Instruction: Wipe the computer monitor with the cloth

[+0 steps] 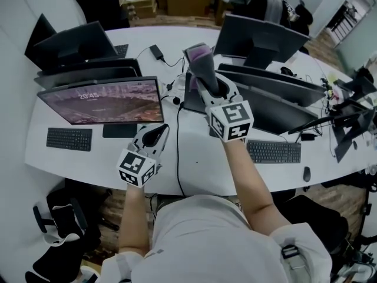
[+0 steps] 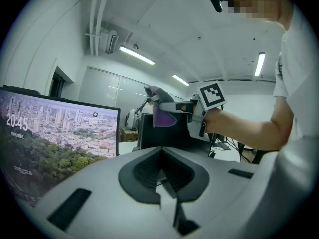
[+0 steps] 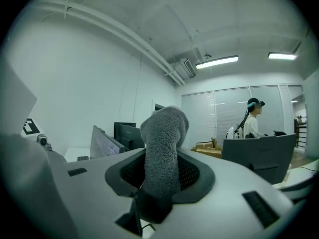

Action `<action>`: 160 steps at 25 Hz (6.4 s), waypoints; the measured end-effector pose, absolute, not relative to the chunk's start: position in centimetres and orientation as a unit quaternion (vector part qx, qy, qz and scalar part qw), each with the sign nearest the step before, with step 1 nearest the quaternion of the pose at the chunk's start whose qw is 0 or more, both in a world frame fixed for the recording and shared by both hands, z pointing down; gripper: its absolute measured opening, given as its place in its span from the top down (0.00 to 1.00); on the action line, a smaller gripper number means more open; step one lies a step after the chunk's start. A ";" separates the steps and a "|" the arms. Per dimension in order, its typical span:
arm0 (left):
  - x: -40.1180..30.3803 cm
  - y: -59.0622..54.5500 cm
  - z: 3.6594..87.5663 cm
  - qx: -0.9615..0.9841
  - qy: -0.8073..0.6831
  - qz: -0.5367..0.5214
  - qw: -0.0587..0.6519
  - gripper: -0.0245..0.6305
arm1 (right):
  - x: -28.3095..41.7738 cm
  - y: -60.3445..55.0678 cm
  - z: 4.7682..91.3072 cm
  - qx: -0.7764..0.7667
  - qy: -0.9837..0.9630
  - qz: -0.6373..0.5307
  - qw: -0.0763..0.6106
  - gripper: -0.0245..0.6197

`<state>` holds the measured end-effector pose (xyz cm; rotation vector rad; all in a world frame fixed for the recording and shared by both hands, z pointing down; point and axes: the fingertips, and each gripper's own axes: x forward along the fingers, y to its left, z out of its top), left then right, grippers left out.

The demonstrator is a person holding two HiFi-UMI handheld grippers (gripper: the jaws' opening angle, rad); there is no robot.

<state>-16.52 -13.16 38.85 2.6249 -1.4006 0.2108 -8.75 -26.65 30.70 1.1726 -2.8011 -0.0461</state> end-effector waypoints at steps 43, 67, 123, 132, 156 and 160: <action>-9.3 -14.2 40.3 0.915 -0.386 0.079 0.090 0.96 | 0.3 -29.0 32.8 0.499 -0.843 -0.064 0.193 0.76; 0.9 -12.2 41.1 0.927 -0.352 0.095 0.089 0.96 | 14.7 -27.2 32.6 0.545 -0.819 -0.047 0.171 0.76; 19.3 -10.2 45.6 0.944 -0.275 0.148 0.106 0.96 | 42.9 -23.3 39.4 0.641 -0.754 0.032 0.140 0.76; 19.2 -9.6 46.5 0.942 -0.275 0.152 0.116 0.96 | 42.1 -23.1 41.7 0.633 -0.757 0.049 0.154 0.76; 16.8 -8.2 49.6 0.930 -0.293 0.164 0.150 0.96 | 40.7 -21.7 52.3 0.612 -0.753 0.118 0.213 0.76; 16.3 -8.1 50.2 0.927 -0.299 0.165 0.157 0.96 | 40.7 -21.6 54.7 0.603 -0.753 0.132 0.229 0.76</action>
